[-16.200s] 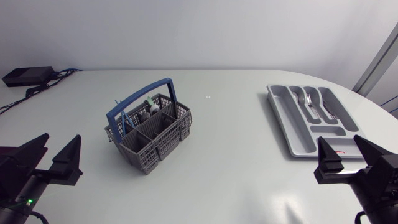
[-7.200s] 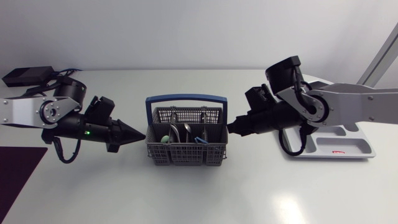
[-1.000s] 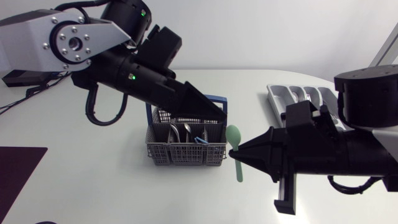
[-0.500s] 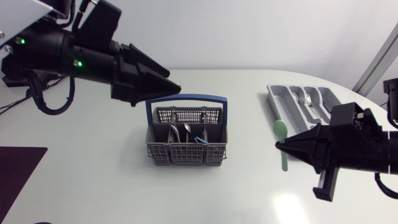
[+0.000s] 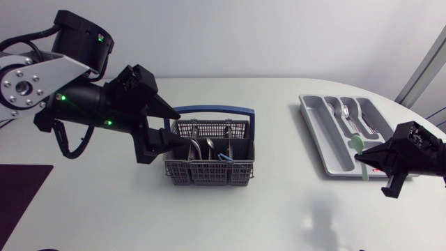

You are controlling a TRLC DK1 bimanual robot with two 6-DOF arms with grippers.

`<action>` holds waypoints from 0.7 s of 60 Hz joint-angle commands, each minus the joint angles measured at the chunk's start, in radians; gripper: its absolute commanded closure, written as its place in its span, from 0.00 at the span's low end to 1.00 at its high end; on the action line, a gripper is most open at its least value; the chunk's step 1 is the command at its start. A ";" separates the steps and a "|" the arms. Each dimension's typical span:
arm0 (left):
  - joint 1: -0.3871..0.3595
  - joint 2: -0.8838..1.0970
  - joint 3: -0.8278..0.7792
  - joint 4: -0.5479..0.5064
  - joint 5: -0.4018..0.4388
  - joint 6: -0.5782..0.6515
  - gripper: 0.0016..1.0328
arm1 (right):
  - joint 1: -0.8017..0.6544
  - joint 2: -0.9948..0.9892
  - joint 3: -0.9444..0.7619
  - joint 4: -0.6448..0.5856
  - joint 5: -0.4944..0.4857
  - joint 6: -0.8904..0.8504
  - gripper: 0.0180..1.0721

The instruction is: Sort the cutlery from the basket into the organizer compartments.

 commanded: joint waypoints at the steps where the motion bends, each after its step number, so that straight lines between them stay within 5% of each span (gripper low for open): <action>1: -0.018 -0.010 -0.034 0.027 -0.025 0.052 0.17 | -0.057 0.088 0.049 0.047 -0.008 -0.117 0.95; 20: -0.040 0.013 -0.042 0.033 -0.080 0.118 0.17 | -0.181 0.369 0.134 0.325 0.075 -0.295 0.94; 42: -0.091 0.032 -0.039 0.033 -0.157 0.165 0.17 | -0.223 0.581 0.206 0.486 0.215 -0.485 0.94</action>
